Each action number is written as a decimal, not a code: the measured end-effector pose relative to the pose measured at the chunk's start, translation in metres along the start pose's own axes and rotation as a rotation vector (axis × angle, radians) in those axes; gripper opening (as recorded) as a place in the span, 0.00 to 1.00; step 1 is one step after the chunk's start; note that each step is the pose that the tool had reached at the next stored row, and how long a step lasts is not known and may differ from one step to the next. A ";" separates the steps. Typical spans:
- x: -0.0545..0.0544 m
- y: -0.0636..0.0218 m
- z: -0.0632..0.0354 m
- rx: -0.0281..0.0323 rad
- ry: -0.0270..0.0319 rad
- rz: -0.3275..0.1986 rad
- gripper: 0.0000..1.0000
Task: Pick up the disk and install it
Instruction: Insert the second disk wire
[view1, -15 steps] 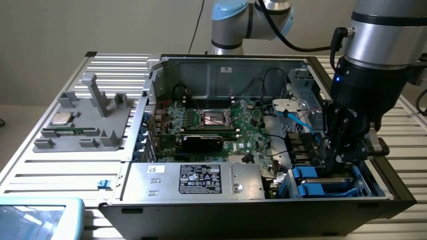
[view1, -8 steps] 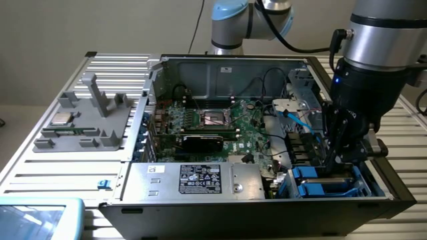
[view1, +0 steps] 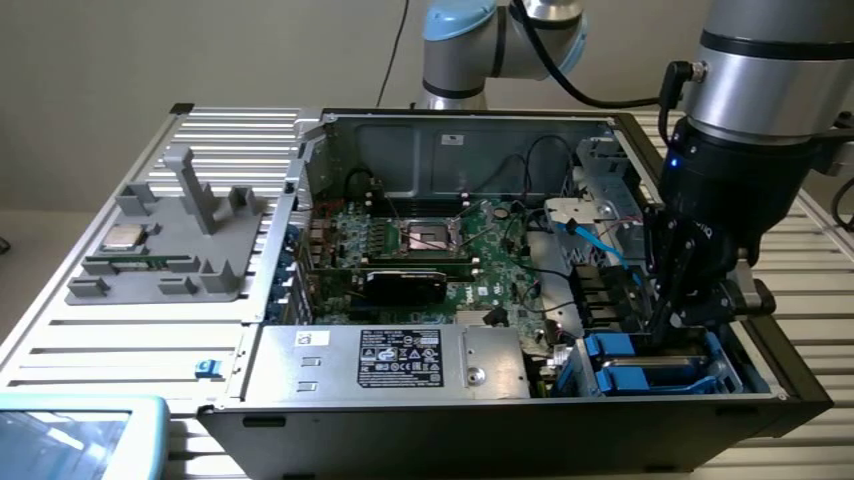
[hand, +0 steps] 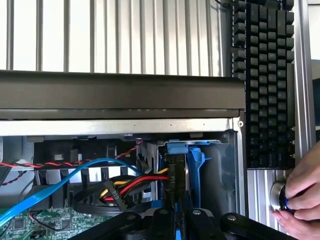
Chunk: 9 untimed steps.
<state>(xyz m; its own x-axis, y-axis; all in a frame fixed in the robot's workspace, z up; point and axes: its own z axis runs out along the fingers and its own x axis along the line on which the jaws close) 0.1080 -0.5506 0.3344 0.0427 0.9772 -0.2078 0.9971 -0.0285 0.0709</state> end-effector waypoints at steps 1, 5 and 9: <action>0.000 0.0001 0.0003 0.0000 0.0002 0.000 0.16; 0.000 0.0004 0.0017 0.0002 0.0046 0.000 0.16; 0.001 0.0005 0.0023 0.0005 0.0138 0.001 0.16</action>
<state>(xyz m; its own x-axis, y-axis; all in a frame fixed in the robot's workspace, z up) 0.1087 -0.5506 0.3321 0.0426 0.9800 -0.1943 0.9971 -0.0293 0.0706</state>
